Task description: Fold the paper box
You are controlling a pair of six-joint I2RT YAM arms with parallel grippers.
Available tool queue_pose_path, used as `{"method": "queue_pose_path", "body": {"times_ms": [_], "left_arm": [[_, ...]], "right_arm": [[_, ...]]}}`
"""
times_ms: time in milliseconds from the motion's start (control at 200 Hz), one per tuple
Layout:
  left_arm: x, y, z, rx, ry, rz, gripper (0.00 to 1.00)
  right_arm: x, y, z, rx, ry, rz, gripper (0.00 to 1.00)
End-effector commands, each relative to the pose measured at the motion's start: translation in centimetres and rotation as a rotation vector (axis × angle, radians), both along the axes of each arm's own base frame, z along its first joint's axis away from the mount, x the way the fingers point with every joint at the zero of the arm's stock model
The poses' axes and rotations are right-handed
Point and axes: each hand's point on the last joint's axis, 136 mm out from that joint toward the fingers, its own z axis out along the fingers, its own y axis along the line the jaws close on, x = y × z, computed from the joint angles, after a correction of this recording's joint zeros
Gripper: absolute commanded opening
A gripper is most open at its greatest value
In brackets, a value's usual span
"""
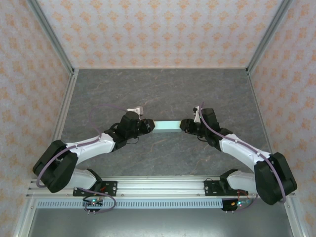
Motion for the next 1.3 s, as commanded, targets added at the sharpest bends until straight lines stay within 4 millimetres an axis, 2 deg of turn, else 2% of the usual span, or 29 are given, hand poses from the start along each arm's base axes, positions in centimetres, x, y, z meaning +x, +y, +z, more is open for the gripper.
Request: {"method": "queue_pose_path", "body": {"times_ms": [0, 140, 335, 470, 570, 656, 716, 836, 991, 1091, 1171, 1291], "left_arm": [[-3.8, 1.0, -4.7, 0.119, 0.147, -0.049, 0.26], [-4.1, 1.2, -5.7, 0.147, 0.166, -0.053, 0.27], [-4.4, 1.5, -6.1, 0.172, 0.167, -0.057, 0.29], [-4.2, 1.7, -5.1, 0.193, 0.132, -0.065, 0.32], [-4.1, 2.6, -3.7, 0.201, 0.078, -0.050, 0.43], [-3.1, 2.2, -2.9, 0.160, 0.066, -0.061, 0.49], [-1.9, 1.7, -2.7, 0.152, 0.078, -0.090, 0.51], [0.2, 1.5, -4.2, 0.143, 0.143, -0.099, 0.53], [1.5, 0.4, -5.0, 0.135, 0.161, -0.128, 0.54], [2.1, 0.0, -5.8, 0.143, 0.174, -0.134, 0.51], [3.0, -0.4, -5.9, 0.141, 0.176, -0.133, 0.45], [5.2, 0.2, -6.2, 0.149, 0.186, -0.095, 0.38]], "right_arm": [[-3.5, -0.9, -3.6, -0.090, 0.116, 0.036, 0.24], [-3.7, -0.7, -4.1, -0.081, 0.107, 0.028, 0.22], [-3.6, -0.6, -4.5, -0.090, 0.096, 0.027, 0.22], [-3.3, -1.0, -3.9, -0.148, 0.104, 0.038, 0.25], [-3.2, -1.5, -3.2, -0.162, 0.081, 0.013, 0.36], [-2.0, -0.8, -2.7, -0.130, 0.068, -0.003, 0.42], [-1.1, -0.5, -3.6, -0.150, 0.093, -0.010, 0.43], [0.3, 0.4, -4.0, -0.125, 0.107, -0.011, 0.44], [1.3, 1.2, -4.6, -0.117, 0.116, -0.009, 0.43], [2.2, 1.6, -4.7, -0.110, 0.107, -0.011, 0.42], [3.1, 2.2, -4.6, -0.104, 0.102, -0.007, 0.40], [5.3, 3.1, -4.4, -0.099, 0.088, -0.014, 0.38]]}}
